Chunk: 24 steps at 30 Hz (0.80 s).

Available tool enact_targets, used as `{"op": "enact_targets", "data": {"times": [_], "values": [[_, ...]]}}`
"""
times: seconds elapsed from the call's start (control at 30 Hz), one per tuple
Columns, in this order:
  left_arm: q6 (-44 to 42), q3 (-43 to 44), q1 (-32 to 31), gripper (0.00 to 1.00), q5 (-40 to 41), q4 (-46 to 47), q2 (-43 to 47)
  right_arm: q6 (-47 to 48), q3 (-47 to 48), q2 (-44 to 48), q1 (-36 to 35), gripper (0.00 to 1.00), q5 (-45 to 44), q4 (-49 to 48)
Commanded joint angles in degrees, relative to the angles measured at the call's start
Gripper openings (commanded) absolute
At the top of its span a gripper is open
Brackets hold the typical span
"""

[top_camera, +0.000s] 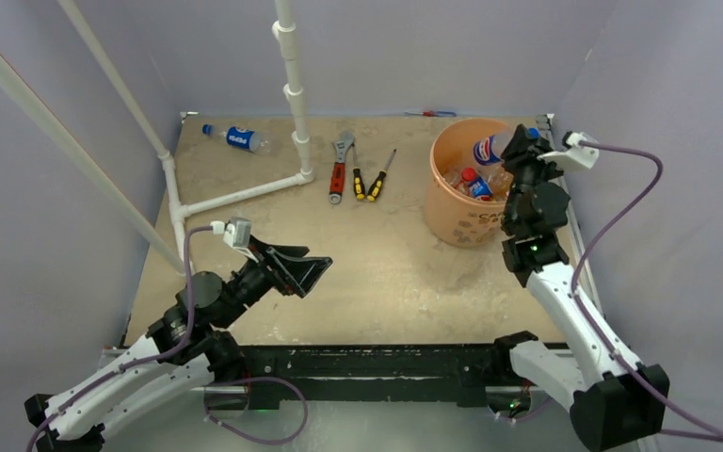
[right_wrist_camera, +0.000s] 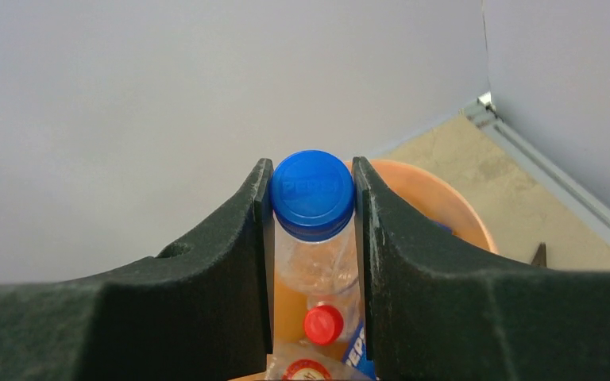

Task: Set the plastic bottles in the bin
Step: Place the plastic bottle in the trash bin.

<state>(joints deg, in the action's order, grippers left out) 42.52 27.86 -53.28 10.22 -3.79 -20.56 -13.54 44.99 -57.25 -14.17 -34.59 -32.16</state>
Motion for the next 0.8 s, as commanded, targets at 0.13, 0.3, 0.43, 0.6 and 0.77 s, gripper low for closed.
{"op": "enact_targets", "data": {"times": [0.13,0.3,0.43,0.6,0.77], "values": [[2.13,-1.21,0.28,0.92,-2.22,5.82,-1.51,0.67,12.78,4.86,0.46,0.00,0.45,9.59],[2.33,-0.83,0.28,0.92,-3.13,4.19,-1.35,1.71,20.11,4.18,0.49,0.00,3.61,26.49],[3.08,-0.73,0.28,0.92,-3.27,3.91,-2.31,0.92,19.96,6.87,0.46,0.00,2.07,34.88],[4.36,-1.17,0.28,0.92,-5.12,5.04,-4.76,0.02,16.69,9.59,0.47,0.00,1.62,41.12],[5.43,-1.29,0.28,0.91,-5.53,5.35,-6.84,-1.14,12.73,10.31,0.53,0.00,1.81,42.23]]}}
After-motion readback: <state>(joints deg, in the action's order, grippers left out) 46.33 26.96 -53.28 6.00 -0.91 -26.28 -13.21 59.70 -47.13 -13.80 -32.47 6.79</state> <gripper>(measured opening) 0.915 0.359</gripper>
